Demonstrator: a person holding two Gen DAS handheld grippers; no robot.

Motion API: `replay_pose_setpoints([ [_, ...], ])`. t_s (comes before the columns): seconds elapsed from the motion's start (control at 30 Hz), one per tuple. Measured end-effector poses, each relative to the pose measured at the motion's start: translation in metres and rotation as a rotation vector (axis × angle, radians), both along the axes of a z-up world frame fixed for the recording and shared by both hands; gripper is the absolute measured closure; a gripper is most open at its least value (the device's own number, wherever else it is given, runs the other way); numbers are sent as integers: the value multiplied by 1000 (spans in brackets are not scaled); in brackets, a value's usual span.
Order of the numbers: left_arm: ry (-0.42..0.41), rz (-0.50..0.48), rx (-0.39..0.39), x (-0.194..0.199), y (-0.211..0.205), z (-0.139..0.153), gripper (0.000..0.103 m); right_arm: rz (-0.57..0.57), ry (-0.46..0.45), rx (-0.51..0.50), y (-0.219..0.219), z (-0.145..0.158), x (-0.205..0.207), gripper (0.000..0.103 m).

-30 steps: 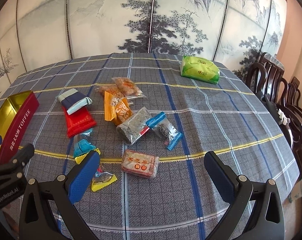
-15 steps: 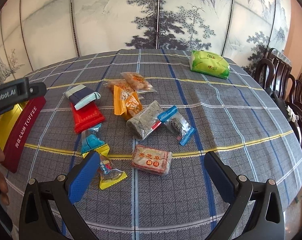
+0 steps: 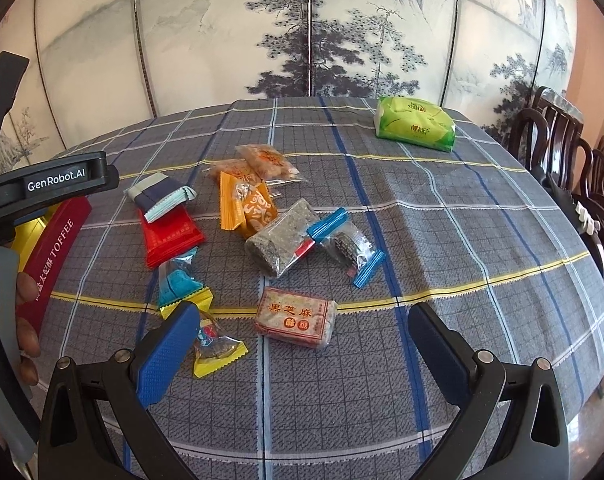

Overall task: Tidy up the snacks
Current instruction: 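Move the left gripper toward the navy-and-mint wrapped package, then close the left gripper on the navy-and-mint package and lift it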

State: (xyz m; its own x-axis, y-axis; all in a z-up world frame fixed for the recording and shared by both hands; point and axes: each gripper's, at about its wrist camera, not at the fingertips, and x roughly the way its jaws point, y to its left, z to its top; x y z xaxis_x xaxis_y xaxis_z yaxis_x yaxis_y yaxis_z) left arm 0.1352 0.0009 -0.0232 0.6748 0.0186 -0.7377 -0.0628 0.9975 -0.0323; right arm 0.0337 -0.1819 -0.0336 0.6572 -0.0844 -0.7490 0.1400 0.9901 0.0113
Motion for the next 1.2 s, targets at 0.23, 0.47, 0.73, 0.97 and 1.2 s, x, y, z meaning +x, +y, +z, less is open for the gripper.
replay_pose_setpoints([
  [0.23,-2,5,-1,3,2,3,0,-2,10,4,2,-2,1,0],
  [0.47,8,15,12,14,1,3,0,5,9,3,5,-2,0,0],
  [0.73,63,45,-15,42,-2,-8,0,15,15,8,8,-6,0,0],
  [0.97,164,79,-68,83,-10,-30,0,9,29,37,1,-12,0,0],
  [1.2,236,134,-84,106,-16,-56,5,-6,43,62,-12,-17,-3,0],
])
